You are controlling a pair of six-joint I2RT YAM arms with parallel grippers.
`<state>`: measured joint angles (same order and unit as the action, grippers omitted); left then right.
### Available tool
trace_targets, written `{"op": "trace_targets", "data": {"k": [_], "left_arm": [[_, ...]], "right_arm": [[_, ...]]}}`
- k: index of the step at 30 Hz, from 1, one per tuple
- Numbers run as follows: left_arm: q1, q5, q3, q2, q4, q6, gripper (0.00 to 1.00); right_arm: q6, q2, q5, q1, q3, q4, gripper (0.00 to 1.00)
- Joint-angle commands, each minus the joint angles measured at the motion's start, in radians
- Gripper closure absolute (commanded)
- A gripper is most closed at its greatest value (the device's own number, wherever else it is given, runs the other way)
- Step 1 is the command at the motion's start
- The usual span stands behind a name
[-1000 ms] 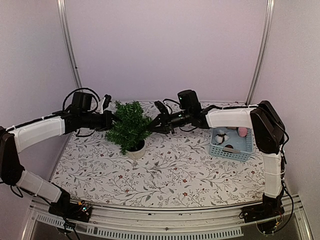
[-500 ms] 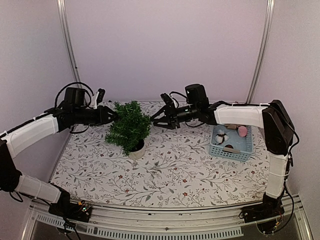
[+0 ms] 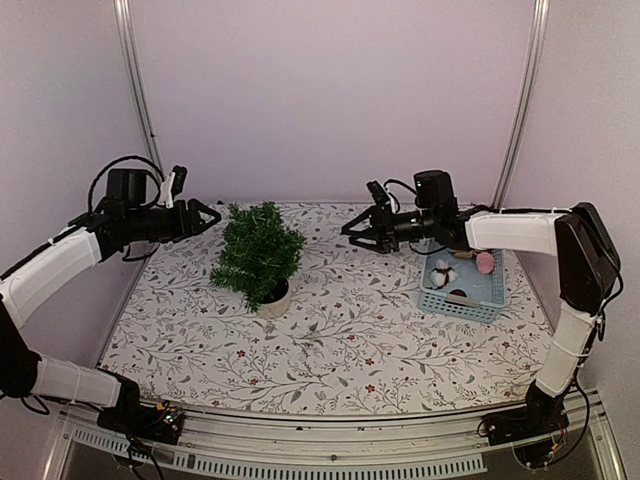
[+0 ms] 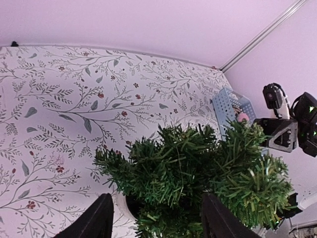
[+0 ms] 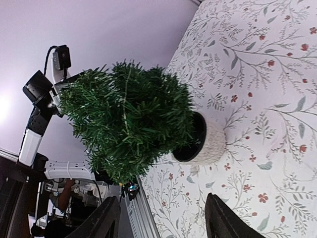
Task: Decorate the small christmas tree
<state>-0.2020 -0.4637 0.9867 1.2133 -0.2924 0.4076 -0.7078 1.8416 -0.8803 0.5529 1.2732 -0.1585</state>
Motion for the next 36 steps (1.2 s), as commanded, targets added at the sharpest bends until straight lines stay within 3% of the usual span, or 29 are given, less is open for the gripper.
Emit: {"op": "trace_targets", "data": {"k": [1,13,21,36], "left_arm": [[0.048,0.006,0.031,-0.062,-0.010,-0.032,0.37],[0.053,-0.005,-0.028,-0.153,0.097,-0.112,0.35],[0.052,-0.035,-0.043,-0.156,0.149,-0.106,0.36],[0.052,-0.037,-0.051,-0.156,0.192,-0.110,0.36]], "right_arm": [[0.146,-0.060,0.078,-0.081,-0.089,-0.011,0.39],[0.802,-0.101,0.421,-0.112,-0.125,0.142,0.43],[1.093,-0.002,0.308,-0.052,-0.088,0.192,0.42],[1.296,0.239,0.298,0.039,0.025,0.221,0.43]]}}
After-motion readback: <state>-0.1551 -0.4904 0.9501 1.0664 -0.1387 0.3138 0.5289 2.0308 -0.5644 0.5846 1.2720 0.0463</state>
